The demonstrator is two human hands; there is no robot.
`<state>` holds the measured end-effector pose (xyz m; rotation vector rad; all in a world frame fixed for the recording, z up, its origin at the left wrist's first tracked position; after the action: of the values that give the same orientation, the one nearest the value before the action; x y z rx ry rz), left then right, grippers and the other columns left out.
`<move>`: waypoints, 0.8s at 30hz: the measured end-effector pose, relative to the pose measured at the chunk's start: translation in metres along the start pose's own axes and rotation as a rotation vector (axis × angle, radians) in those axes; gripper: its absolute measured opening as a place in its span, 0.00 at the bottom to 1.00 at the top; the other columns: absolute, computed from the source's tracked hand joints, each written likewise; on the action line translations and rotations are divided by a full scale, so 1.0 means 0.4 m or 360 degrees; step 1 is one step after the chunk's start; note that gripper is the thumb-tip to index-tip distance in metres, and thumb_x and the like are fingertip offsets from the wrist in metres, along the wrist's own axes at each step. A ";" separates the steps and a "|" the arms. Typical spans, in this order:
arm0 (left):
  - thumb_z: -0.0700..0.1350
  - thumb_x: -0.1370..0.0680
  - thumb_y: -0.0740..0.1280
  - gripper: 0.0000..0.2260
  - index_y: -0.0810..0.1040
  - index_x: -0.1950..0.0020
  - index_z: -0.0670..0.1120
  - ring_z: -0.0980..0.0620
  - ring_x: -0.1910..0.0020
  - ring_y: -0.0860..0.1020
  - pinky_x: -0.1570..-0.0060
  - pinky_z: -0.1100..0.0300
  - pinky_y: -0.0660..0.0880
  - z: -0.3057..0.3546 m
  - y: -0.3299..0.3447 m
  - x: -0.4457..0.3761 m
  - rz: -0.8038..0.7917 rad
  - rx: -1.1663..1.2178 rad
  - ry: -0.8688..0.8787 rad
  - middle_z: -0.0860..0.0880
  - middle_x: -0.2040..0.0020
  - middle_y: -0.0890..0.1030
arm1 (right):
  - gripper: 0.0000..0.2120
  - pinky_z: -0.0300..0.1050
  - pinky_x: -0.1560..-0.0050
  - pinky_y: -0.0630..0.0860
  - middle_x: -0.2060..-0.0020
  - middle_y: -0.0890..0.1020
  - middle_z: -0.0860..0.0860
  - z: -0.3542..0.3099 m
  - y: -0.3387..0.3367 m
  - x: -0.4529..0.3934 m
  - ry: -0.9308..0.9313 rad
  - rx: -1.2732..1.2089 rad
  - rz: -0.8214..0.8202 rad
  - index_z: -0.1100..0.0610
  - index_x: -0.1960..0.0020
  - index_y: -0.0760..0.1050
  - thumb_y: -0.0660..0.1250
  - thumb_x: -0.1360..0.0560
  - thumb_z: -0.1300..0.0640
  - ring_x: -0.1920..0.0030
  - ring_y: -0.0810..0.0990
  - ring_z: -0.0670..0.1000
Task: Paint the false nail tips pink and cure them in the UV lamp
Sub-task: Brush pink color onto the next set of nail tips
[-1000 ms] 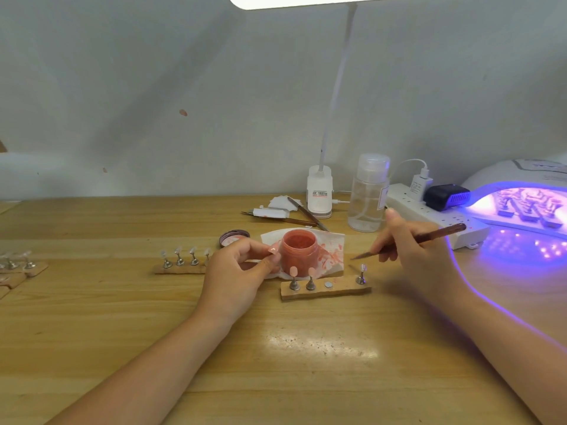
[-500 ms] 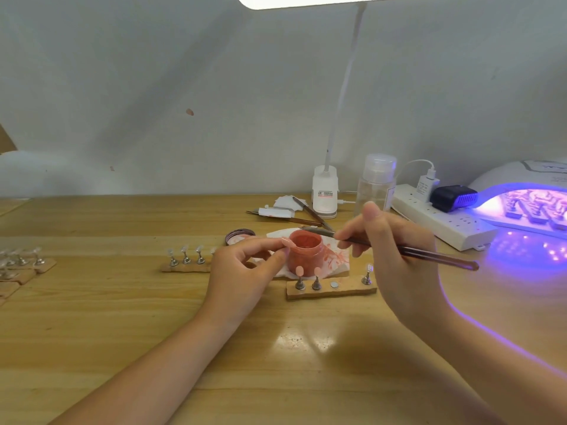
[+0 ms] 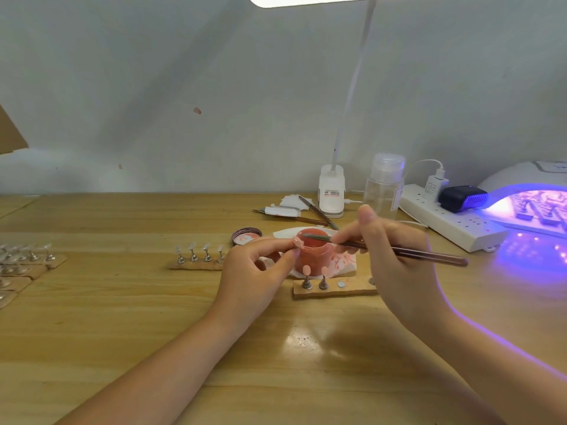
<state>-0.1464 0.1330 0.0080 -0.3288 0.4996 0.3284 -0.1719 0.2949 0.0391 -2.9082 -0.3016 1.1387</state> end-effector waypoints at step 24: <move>0.34 0.29 0.70 0.11 0.83 0.59 0.51 0.66 0.66 0.74 0.67 0.76 0.66 0.012 0.003 0.002 -0.0050 -0.0067 0.0031 0.58 0.63 0.81 | 0.22 0.28 0.69 0.70 0.77 0.79 0.48 -0.013 -0.002 -0.002 -0.0010 -0.0015 0.0043 0.55 0.73 0.77 0.56 0.24 0.52 0.76 0.75 0.42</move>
<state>-0.1440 0.1360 0.0113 -0.3808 0.5067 0.3057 -0.1692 0.2958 0.0436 -2.9261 -0.2694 1.1531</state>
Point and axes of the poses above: each hand's wrist, its own x-axis away from the middle knuckle, its own y-axis out of the palm, z = x × y, the point moved 4 cm from there along -x, towards the middle knuckle
